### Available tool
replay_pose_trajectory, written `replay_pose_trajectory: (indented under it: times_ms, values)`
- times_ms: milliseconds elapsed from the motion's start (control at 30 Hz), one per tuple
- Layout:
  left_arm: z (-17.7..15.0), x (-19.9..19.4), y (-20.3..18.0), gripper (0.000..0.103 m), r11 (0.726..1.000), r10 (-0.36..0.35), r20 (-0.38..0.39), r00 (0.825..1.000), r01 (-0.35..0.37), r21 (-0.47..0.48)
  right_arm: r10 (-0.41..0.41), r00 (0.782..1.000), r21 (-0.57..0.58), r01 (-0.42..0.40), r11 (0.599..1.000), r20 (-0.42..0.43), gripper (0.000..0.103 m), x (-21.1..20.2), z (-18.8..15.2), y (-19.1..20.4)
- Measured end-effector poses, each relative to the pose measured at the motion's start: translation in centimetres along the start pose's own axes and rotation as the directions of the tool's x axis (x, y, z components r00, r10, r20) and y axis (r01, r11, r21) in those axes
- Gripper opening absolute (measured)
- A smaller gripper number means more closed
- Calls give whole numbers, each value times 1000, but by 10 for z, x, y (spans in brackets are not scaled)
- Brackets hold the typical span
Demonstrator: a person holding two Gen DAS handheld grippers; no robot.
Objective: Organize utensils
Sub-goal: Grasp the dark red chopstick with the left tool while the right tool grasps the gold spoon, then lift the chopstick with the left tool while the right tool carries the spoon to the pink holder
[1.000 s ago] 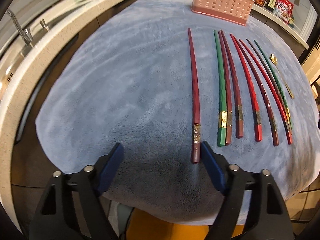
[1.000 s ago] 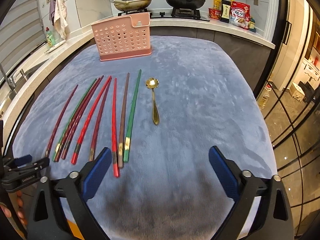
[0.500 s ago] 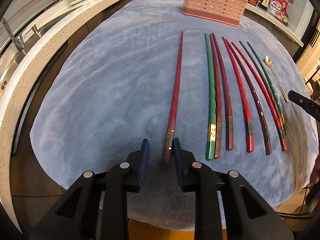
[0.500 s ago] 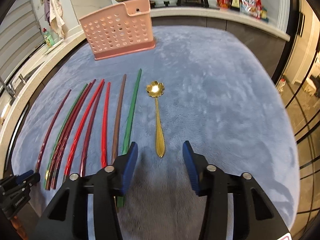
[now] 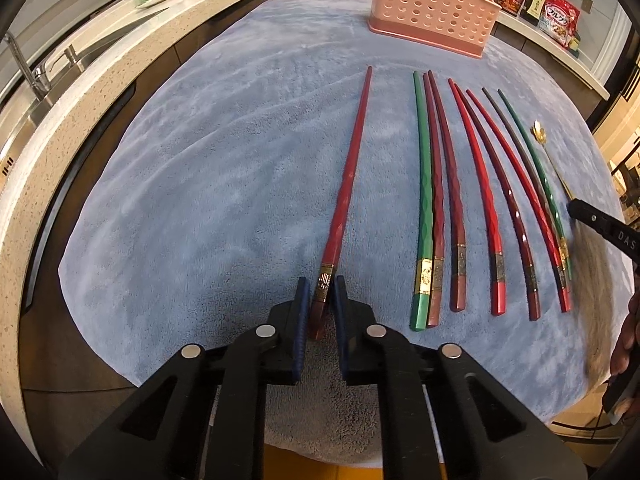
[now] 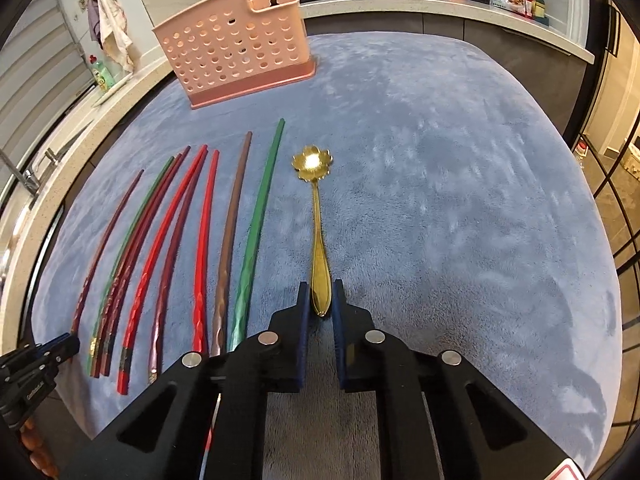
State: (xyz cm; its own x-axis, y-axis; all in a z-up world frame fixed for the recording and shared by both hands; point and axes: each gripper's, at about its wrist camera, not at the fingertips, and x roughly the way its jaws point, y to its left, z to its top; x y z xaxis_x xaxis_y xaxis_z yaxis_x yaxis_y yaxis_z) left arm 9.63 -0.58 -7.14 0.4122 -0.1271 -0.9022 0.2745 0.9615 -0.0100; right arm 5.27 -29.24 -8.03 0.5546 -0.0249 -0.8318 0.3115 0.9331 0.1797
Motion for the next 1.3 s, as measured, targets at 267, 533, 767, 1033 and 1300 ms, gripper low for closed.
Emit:
replay_pose_trajectory:
  times_ms: [267, 533, 767, 1033, 1300]
  values:
    - [0, -19, 1, 10, 999, -29, 31, 999, 30, -15, 2, 998, 11, -3, 1000, 61, 10, -35, -1, -4]
    - [15, -53, 3, 8, 997, -64, 105, 992, 68, -30, -9, 992, 34, 5, 999, 128, 1, -68, 11, -12]
    - [43, -79, 5, 7, 995, -89, 174, 981, 97, -38, -8, 986, 32, 3, 999, 165, 1, -80, 26, -13]
    - [80, -100, 11, 7, 994, -81, 248, 965, 95, -44, 9, 977, 16, -13, 1000, 215, 1, -95, 46, -5]
    - [132, -123, 9, 7, 998, -44, 344, 938, 54, -20, 34, 957, 6, -37, 999, 289, 1, -112, 86, -2]
